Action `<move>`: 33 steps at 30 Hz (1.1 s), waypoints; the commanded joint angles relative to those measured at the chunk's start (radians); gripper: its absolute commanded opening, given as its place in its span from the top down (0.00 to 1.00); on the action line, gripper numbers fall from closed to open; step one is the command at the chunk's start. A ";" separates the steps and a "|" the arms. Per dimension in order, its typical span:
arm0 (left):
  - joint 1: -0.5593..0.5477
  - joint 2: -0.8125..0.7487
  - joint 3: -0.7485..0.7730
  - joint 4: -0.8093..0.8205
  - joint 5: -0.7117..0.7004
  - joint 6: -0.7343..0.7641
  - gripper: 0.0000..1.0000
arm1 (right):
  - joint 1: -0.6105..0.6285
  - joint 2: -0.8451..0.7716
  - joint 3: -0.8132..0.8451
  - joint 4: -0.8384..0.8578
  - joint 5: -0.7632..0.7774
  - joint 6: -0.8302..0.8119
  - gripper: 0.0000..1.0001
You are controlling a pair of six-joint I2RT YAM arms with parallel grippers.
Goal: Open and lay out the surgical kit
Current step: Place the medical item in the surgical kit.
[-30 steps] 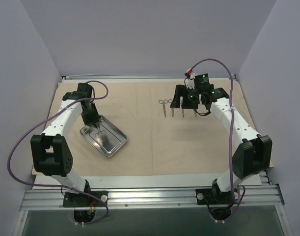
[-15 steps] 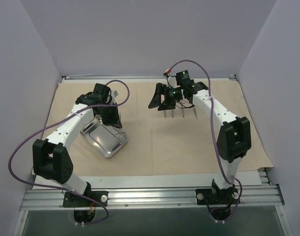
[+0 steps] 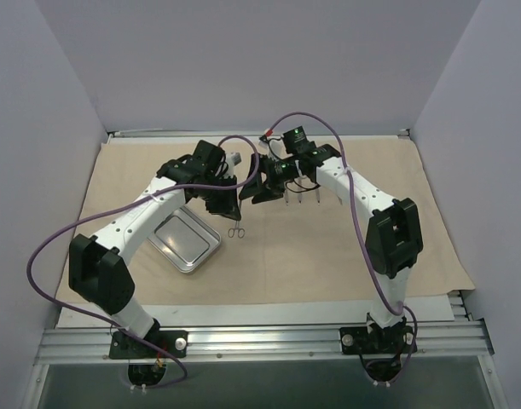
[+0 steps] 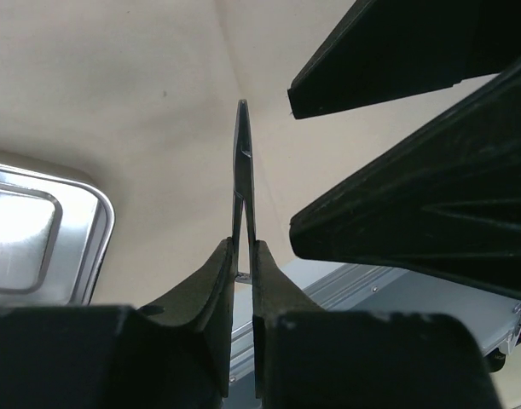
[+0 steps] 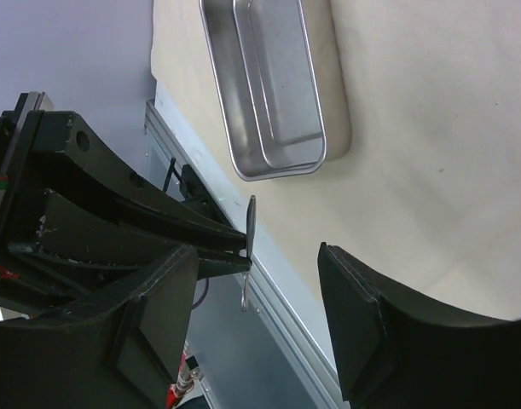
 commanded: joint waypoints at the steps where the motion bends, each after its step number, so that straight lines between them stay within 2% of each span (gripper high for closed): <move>1: -0.023 0.013 0.071 0.027 0.005 0.007 0.98 | 0.001 0.011 0.035 -0.032 -0.040 -0.001 0.42; 11: -0.043 0.012 0.089 0.020 0.003 0.013 0.98 | 0.031 0.060 0.048 -0.075 -0.029 -0.030 0.57; 14: -0.042 0.013 0.091 0.020 0.006 0.014 0.98 | 0.031 0.071 0.050 -0.075 -0.044 -0.032 0.73; 15: -0.043 0.013 0.092 0.021 0.008 0.014 0.98 | 0.031 0.071 0.050 -0.062 -0.052 -0.030 0.89; 16: -0.042 0.012 0.091 0.023 0.011 0.013 0.98 | 0.031 0.066 0.039 -0.052 -0.070 -0.026 0.98; 17: -0.042 0.013 0.091 0.023 0.012 0.013 0.98 | 0.028 0.063 0.033 -0.041 -0.078 -0.013 1.00; 18: -0.042 0.015 0.092 0.018 0.014 0.011 0.94 | 0.025 0.057 0.026 -0.012 -0.084 -0.009 1.00; 19: -0.040 0.015 0.092 0.018 0.020 0.008 0.85 | 0.022 0.037 0.003 0.010 -0.092 0.000 1.00; 20: -0.039 0.013 0.089 0.020 0.026 0.007 0.65 | 0.011 0.025 -0.010 0.033 -0.100 0.016 1.00; 22: -0.025 -0.008 0.069 0.035 0.035 -0.001 0.54 | -0.010 -0.014 -0.040 0.103 -0.103 0.036 1.00; 25: 0.010 -0.063 0.012 0.099 0.103 -0.001 0.46 | -0.058 -0.078 -0.128 0.246 -0.150 0.099 1.00; 27: 0.023 -0.089 -0.014 0.138 0.170 0.004 0.45 | -0.079 -0.110 -0.171 0.327 -0.172 0.120 1.00; 33: 0.012 -0.097 -0.041 0.184 0.201 0.005 0.44 | -0.136 -0.173 -0.232 0.450 -0.176 0.258 1.00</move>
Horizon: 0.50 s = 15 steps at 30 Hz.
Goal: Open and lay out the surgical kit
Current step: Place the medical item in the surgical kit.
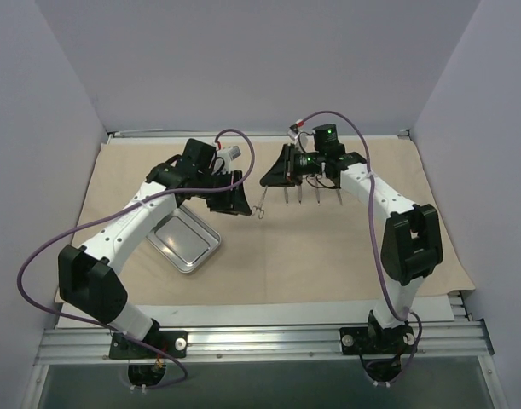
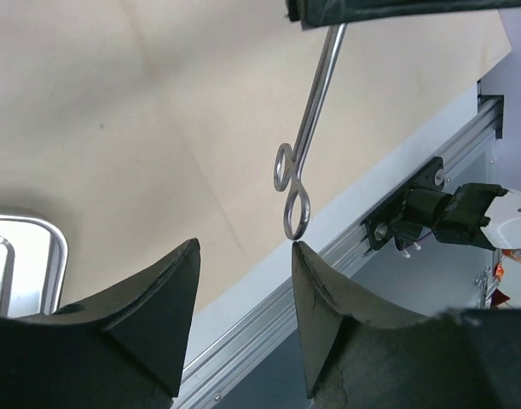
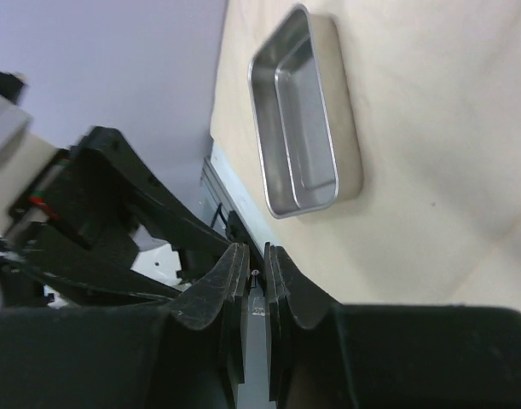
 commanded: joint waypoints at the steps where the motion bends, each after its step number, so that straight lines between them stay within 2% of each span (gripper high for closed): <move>1: -0.011 -0.033 -0.006 0.089 0.061 0.003 0.44 | -0.001 -0.083 -0.022 0.155 -0.059 0.130 1.00; 14: -0.012 -0.025 0.012 0.144 0.093 -0.001 0.44 | 0.005 -0.094 -0.027 0.174 -0.033 0.180 1.00; 15: -0.012 -0.019 0.015 0.138 0.095 -0.001 0.46 | 0.005 -0.094 -0.027 0.179 -0.035 0.191 1.00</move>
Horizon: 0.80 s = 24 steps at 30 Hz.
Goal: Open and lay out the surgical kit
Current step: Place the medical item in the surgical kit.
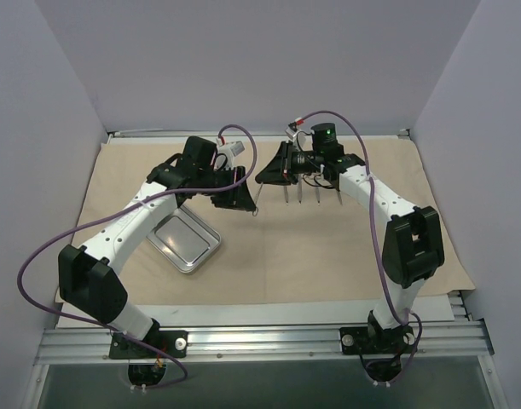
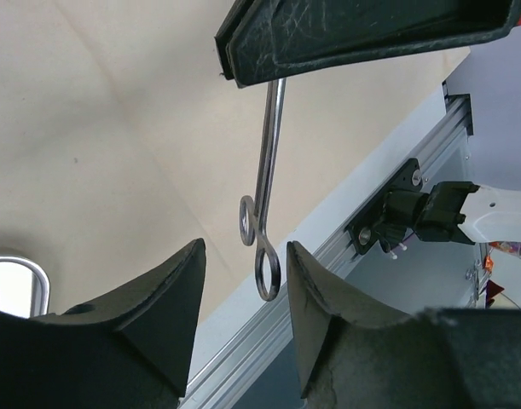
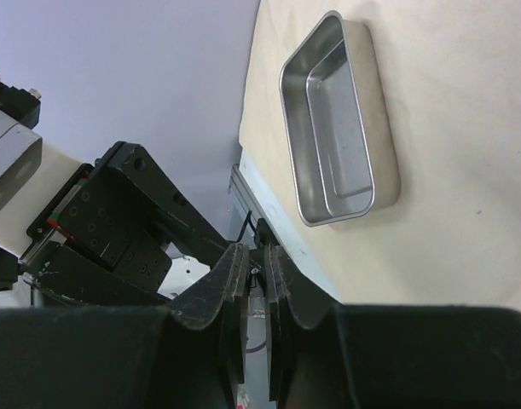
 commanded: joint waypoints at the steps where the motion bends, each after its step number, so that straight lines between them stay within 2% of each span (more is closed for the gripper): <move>1: -0.003 -0.012 0.019 0.043 0.030 0.003 0.49 | 0.006 -0.049 0.003 0.053 -0.034 0.041 1.00; 2: -0.003 -0.004 0.021 0.040 0.033 0.004 0.54 | 0.005 -0.051 0.005 0.063 -0.035 0.047 1.00; 3: -0.003 -0.001 0.021 0.041 0.041 0.006 0.68 | 0.005 -0.054 0.005 0.067 -0.038 0.061 1.00; 6: 0.000 0.002 0.021 0.018 0.055 0.027 0.91 | 0.005 -0.060 0.011 0.075 -0.043 0.078 1.00; 7: 0.006 0.002 0.016 0.008 0.059 0.035 0.98 | 0.002 -0.063 0.016 0.070 -0.042 0.072 0.93; 9: 0.017 -0.008 0.004 0.000 0.093 0.052 0.98 | -0.001 -0.069 0.063 -0.029 -0.002 0.010 0.74; 10: 0.023 -0.013 -0.008 0.000 0.111 0.055 0.98 | -0.001 -0.064 0.104 -0.134 0.036 -0.156 0.66; 11: 0.035 -0.015 -0.013 -0.008 0.134 0.059 0.98 | -0.001 -0.057 0.152 -0.342 0.079 -0.255 0.56; 12: 0.041 -0.013 -0.016 -0.009 0.154 0.065 0.98 | -0.001 -0.043 0.227 -0.420 0.119 -0.337 0.54; 14: 0.047 -0.010 -0.020 -0.026 0.206 0.070 0.98 | -0.001 -0.040 0.273 -0.581 0.240 -0.527 0.51; 17: 0.050 -0.008 -0.036 -0.019 0.260 0.069 0.98 | 0.043 -0.107 0.258 -0.620 0.432 -0.722 0.45; 20: 0.049 -0.012 -0.051 -0.011 0.297 0.058 0.98 | 0.115 -0.173 0.194 -0.640 0.576 -0.842 0.41; 23: 0.046 -0.019 -0.071 -0.020 0.318 0.056 0.98 | 0.146 -0.293 0.047 -0.545 0.670 -0.948 0.41; 24: 0.046 -0.022 -0.088 -0.020 0.329 0.052 0.98 | 0.166 -0.373 0.005 -0.516 0.673 -1.032 0.41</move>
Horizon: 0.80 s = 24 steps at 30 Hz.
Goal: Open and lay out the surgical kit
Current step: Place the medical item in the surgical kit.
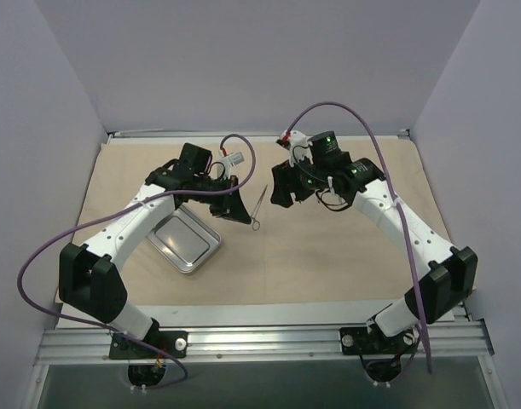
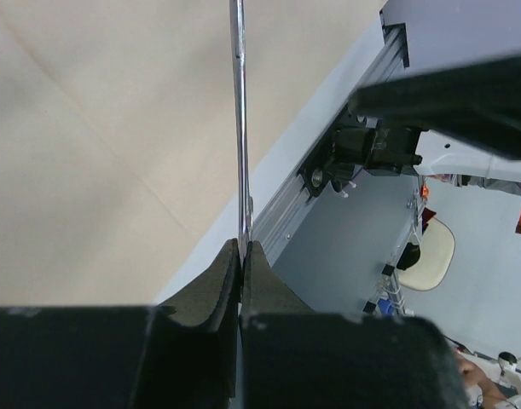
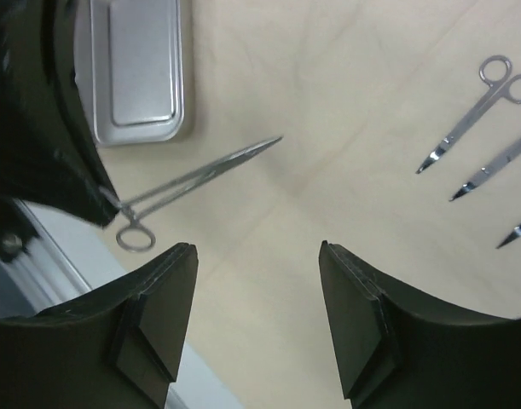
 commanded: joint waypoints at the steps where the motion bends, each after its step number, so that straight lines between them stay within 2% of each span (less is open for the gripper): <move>1: -0.002 -0.026 -0.030 0.005 0.088 0.006 0.98 | 0.051 -0.189 -0.140 0.048 0.157 -0.297 0.41; 3: -0.003 -0.033 -0.065 0.018 0.120 -0.018 0.98 | 0.077 -0.319 -0.258 0.122 0.162 -0.440 0.41; 6: -0.022 -0.043 -0.102 0.050 0.177 -0.049 0.98 | 0.077 -0.404 -0.332 0.157 0.165 -0.512 0.39; 10: -0.062 -0.052 -0.134 0.029 0.191 -0.055 0.98 | 0.104 -0.402 -0.296 -0.029 0.029 -0.783 0.52; 12: -0.083 -0.056 -0.142 0.019 0.197 -0.060 0.98 | 0.117 -0.389 -0.260 -0.088 -0.010 -0.861 0.57; 17: -0.131 -0.079 -0.172 0.055 0.237 -0.104 0.98 | 0.170 -0.345 -0.207 -0.203 -0.050 -0.959 0.53; 19: -0.151 -0.082 -0.172 0.067 0.246 -0.112 0.98 | 0.198 -0.331 -0.188 -0.244 -0.064 -0.976 0.48; 24: -0.197 -0.082 -0.160 0.076 0.249 -0.132 0.98 | 0.333 -0.307 -0.182 -0.280 -0.019 -0.996 0.43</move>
